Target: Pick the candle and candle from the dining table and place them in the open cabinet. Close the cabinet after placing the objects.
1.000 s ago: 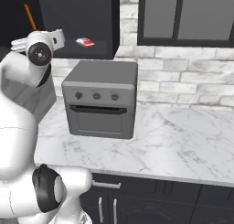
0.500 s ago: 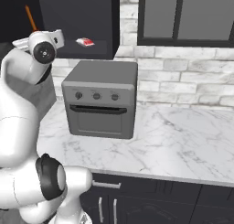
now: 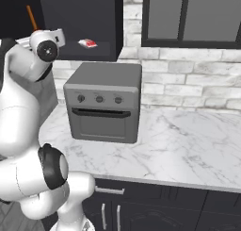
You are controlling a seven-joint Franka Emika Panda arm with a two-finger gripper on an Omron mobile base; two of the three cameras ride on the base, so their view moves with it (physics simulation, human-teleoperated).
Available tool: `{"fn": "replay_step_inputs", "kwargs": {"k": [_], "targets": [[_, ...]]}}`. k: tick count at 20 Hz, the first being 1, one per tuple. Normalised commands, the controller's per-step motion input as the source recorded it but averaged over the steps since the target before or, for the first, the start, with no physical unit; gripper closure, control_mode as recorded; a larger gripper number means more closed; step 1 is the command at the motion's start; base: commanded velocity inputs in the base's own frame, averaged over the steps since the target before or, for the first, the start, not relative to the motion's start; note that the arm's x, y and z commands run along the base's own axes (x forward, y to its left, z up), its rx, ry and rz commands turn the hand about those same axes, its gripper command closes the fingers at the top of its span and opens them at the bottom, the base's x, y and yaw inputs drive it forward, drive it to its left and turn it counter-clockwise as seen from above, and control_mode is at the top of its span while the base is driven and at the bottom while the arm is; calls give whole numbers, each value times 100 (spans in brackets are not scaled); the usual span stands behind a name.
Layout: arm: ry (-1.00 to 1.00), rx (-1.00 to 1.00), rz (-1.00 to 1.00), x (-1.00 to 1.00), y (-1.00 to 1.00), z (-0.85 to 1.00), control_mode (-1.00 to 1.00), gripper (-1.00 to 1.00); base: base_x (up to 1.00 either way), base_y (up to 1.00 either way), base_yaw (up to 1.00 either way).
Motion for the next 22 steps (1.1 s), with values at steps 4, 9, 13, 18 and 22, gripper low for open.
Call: {"fn": "replay_step_inputs", "kwargs": {"k": [4,9,13,18,22], "targets": [[0,0,2,30,4,0,-100,100,0,0,0],[0,0,1,27,5,0,-100,100,0,0,0],[0,0,0,19,13,0,-100,100,0,0,0],[0,0,0,14,17,-1,-100,100,0,0,0],[0,0,0,15,13,0,-100,100,0,0,0]]}}
